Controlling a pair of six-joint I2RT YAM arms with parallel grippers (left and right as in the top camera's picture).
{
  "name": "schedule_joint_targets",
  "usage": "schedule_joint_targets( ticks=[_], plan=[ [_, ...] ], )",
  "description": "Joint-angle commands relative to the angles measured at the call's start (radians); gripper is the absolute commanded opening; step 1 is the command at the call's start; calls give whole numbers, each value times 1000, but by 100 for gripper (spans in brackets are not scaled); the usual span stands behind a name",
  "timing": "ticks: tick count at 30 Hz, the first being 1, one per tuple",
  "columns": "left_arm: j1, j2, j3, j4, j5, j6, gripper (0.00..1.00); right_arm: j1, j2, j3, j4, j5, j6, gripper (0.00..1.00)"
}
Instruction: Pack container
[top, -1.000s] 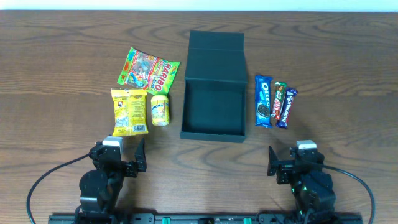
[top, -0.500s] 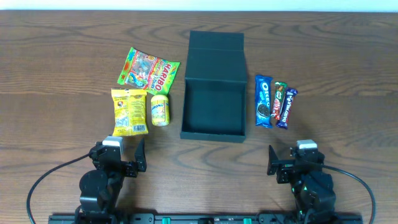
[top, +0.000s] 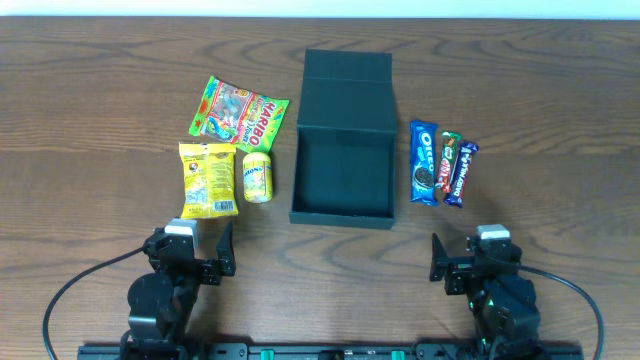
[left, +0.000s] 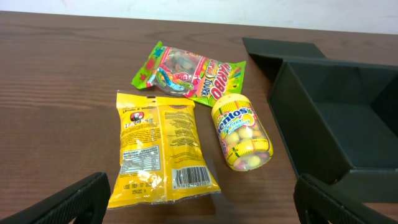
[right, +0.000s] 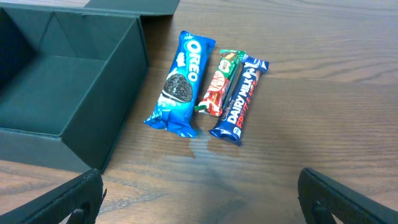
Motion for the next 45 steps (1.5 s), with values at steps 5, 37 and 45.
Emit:
schedule_joint_targets(
  ticks=[5,37,45],
  plan=[
    [7,-8,-23,0,-3,11,96,-9,-10,-6,4,0,-17,99],
    [6,433,296,290,98,-21,96,-9,-10,-6,4,0,-17,99],
    [6,1059,706,235,105,107,95,-9,-10,-6,4,0,-17,99]
  ],
)
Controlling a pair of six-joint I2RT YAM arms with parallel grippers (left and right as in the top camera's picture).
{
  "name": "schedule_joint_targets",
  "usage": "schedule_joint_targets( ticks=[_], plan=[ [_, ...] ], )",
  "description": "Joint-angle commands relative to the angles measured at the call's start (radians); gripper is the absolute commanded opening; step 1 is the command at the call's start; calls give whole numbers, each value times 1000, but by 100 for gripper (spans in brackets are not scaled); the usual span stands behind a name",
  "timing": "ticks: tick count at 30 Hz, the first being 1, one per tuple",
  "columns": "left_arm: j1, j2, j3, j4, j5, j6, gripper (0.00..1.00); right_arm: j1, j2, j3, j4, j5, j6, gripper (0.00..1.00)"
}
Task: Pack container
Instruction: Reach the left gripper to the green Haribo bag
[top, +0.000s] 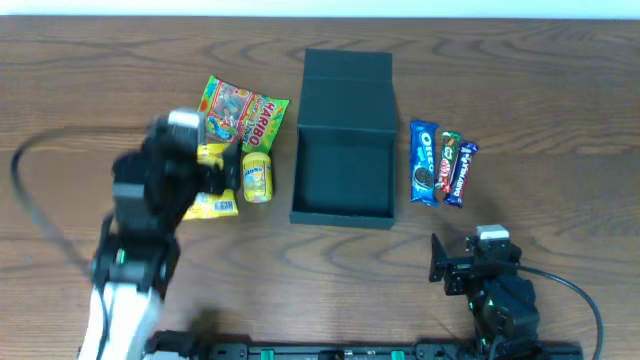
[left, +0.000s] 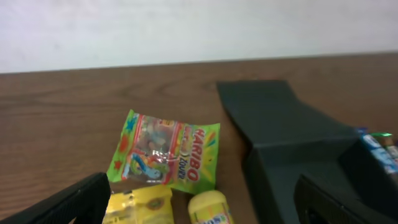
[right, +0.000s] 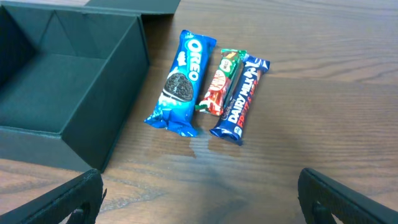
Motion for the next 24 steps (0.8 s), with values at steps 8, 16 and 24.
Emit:
schedule_joint_targets(
  ticks=[8,16,24],
  plan=[
    [9,352,111,238,-4,46,95,-9,-8,-2,3,2,-13,99],
    [6,713,211,258,-47,47,95,-9,-8,-2,3,2,-13,99],
    [6,918,342,263,-159,124,100,-9,-8,-2,3,2,-13,99]
  ],
)
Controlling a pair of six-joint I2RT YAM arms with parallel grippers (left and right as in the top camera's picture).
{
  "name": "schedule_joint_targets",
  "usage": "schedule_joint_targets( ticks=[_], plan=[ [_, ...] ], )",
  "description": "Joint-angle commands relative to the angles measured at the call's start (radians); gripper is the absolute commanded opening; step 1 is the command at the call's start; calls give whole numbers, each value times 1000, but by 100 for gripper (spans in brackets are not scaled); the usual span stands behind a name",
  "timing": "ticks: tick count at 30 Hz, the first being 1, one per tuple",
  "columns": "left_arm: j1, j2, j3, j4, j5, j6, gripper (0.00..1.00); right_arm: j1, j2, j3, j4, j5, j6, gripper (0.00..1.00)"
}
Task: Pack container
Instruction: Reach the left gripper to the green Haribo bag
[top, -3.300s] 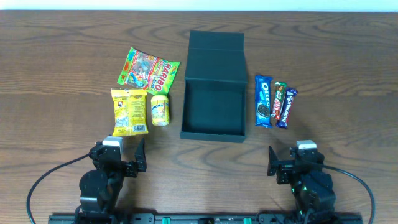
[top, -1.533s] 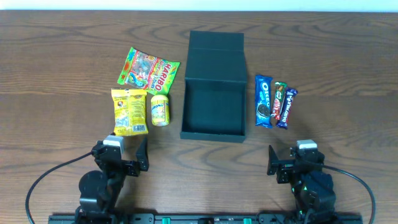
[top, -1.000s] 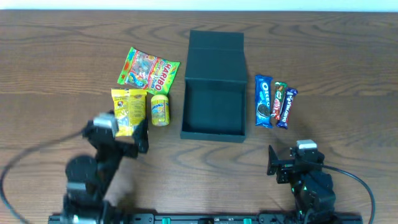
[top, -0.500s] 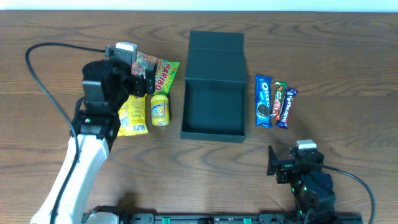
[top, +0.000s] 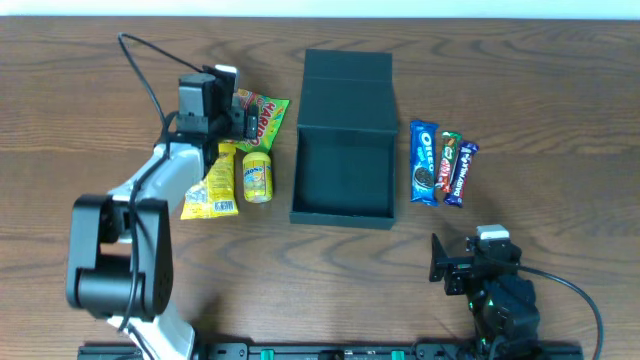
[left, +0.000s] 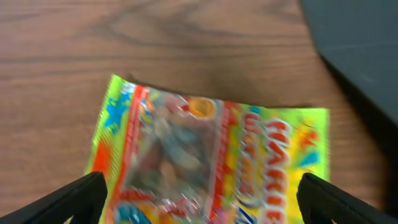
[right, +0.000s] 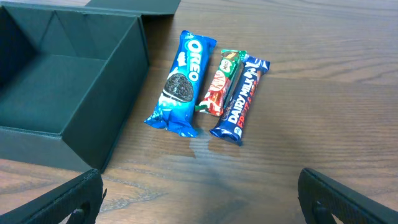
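The open black box (top: 343, 170) stands mid-table with its lid flap (top: 347, 97) behind. Left of it lie a green Haribo bag (left: 211, 155), a yellow snack bag (top: 213, 184) and a yellow Mentos tub (top: 257, 176). My left gripper (top: 222, 108) hovers open low over the Haribo bag, one finger on each side of it (left: 199, 214). An Oreo pack (right: 180, 83), a red-green bar (right: 219, 82) and a Dairy Milk bar (right: 242, 98) lie right of the box. My right gripper (right: 199, 211) rests open near the front edge.
The left arm stretches from the front-left base up to the Haribo bag, its cable (top: 140, 70) looping over the table's back left. The box wall (right: 124, 118) stands just left of the right gripper.
My left gripper has moved back and right from above the yellow bag to low over the Haribo bag, which now fills its view. The right arm has not moved.
Both grippers rested open near the front edge, the snacks lying on either side of the box. Then the left arm was raised over the yellow bag on the left. It now hangs open close over the Haribo bag; no item has moved.
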Motion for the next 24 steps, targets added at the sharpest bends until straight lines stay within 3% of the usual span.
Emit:
schedule_joint_targets(
  ticks=[1,14,24],
  plan=[
    [3,72,55,3,-49,61,100,-9,-6,-2,3,3,-13,99],
    [5,200,85,-37,-83,69,71,-9,-6,-2,3,3,-13,99],
    [5,231,85,-74,-82,64,15,-9,-6,-2,3,3,-13,99]
  ],
)
